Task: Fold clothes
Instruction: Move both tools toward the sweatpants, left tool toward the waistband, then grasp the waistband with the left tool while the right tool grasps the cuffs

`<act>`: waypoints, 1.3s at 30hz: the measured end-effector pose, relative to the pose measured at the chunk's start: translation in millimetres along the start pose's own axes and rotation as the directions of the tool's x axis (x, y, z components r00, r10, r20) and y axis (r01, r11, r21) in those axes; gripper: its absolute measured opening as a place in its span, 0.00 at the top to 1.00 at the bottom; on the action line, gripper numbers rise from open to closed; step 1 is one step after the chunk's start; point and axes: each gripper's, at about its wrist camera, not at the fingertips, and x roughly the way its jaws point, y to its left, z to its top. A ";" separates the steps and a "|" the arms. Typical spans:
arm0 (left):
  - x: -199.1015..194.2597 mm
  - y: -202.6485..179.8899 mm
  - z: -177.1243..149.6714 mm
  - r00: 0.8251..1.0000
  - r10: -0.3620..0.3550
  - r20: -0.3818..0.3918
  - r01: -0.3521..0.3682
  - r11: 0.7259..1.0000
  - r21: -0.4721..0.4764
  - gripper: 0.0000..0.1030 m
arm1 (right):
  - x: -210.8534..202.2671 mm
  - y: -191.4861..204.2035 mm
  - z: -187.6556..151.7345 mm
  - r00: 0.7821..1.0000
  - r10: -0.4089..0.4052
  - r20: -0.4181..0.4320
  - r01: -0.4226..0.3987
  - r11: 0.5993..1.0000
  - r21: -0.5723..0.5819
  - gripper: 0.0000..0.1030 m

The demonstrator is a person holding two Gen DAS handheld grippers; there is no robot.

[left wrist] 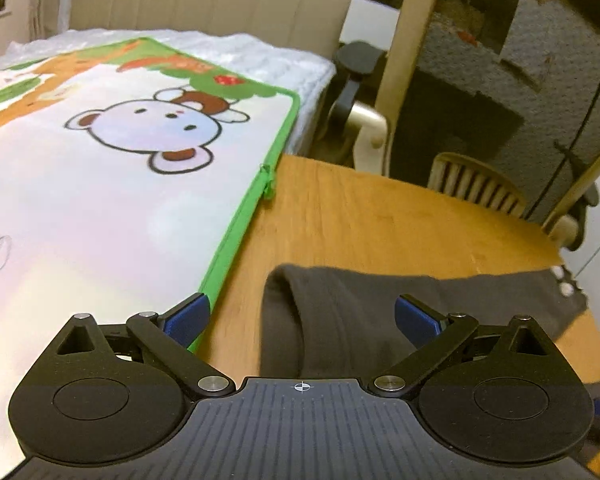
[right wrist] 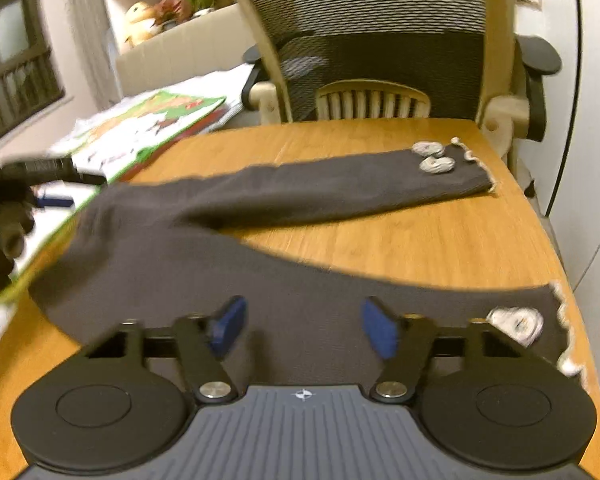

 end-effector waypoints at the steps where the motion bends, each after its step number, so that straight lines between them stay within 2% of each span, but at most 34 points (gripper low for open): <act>1: 6.3 -0.7 2.3 1.000 0.002 -0.007 -0.002 1.000 0.000 0.02 | -0.5 -6.2 6.9 1.000 -0.007 0.007 0.007 1.000 0.018 0.42; 8: 26.1 -1.1 4.6 0.999 -0.034 -0.014 0.034 0.999 0.012 0.02 | 18.6 -58.0 71.1 0.984 -0.156 0.081 0.151 0.986 0.064 0.44; 11: 28.9 -0.5 0.8 0.998 -0.052 -0.020 0.052 0.998 0.018 0.02 | 44.2 -82.0 95.0 0.975 -0.208 0.083 0.199 0.974 0.109 0.44; 15: 32.6 3.8 -1.1 0.998 -0.066 -0.020 0.066 0.998 0.015 0.05 | 83.9 -99.8 110.8 0.961 -0.268 0.070 0.255 0.955 0.154 0.44; 19: 33.4 7.9 0.4 0.997 -0.077 -0.013 0.078 0.997 0.010 0.06 | 107.8 -118.0 114.5 0.966 -0.256 0.038 0.240 0.941 0.239 0.44; 21: 34.6 5.8 0.5 0.997 -0.073 -0.012 0.073 0.997 0.030 0.08 | 115.9 -117.8 113.0 0.968 -0.249 0.037 0.234 0.945 0.228 0.44; 23: 36.8 2.3 1.6 0.998 -0.062 -0.009 0.063 0.997 0.054 0.16 | 121.9 -114.5 112.3 0.969 -0.243 0.037 0.231 0.951 0.204 0.46; 24: 38.3 0.1 2.7 0.999 -0.053 -0.008 0.053 0.996 0.067 0.18 | 123.8 -111.3 112.4 0.970 -0.241 0.038 0.230 0.956 0.184 0.53; 25: 40.2 -2.4 4.0 0.999 -0.038 -0.006 0.038 0.996 0.082 0.27 | 124.5 -108.8 112.8 0.973 -0.226 0.035 0.216 0.959 0.182 0.65; 26: 42.4 -5.8 5.3 1.000 -0.021 -0.003 0.021 0.995 0.101 0.41 | 125.0 -106.4 113.3 0.977 -0.211 0.032 0.203 0.963 0.179 0.71; 27: 43.7 -9.1 6.2 1.000 -0.004 -0.002 0.004 0.993 0.119 0.48 | 124.8 -103.5 114.9 0.978 -0.205 0.028 0.197 0.964 0.176 0.81; 28: 44.0 -11.7 6.9 1.000 0.011 -0.003 -0.010 0.991 0.131 0.57 | 121.5 -99.6 117.2 0.977 -0.211 0.030 0.203 0.965 0.164 0.89; 29: 41.1 -12.6 7.5 1.000 0.014 0.000 -0.014 0.991 0.132 0.60 | 118.1 -95.7 119.4 0.976 -0.216 0.032 0.209 0.966 0.152 0.91; 31: 25.1 -11.1 8.5 1.000 -0.003 0.025 0.000 0.993 0.118 0.62 | 97.6 -88.3 123.6 0.977 -0.202 0.072 0.190 0.971 0.144 0.93; 35: -43.0 -10.6 2.0 0.988 -0.080 0.131 0.063 0.989 0.133 0.63 | 26.9 -80.9 121.3 0.969 -0.172 0.180 0.151 0.980 0.127 0.93; 38: -93.0 -9.4 -25.2 0.976 -0.145 0.164 0.116 0.978 0.170 0.64 | -32.0 -81.4 92.3 0.955 -0.177 0.237 0.150 0.981 0.127 0.93; 39: -103.8 -8.7 -38.3 0.976 -0.157 0.154 0.128 0.975 0.180 0.64 | -45.2 -83.2 79.1 0.951 -0.192 0.242 0.165 0.978 0.127 0.93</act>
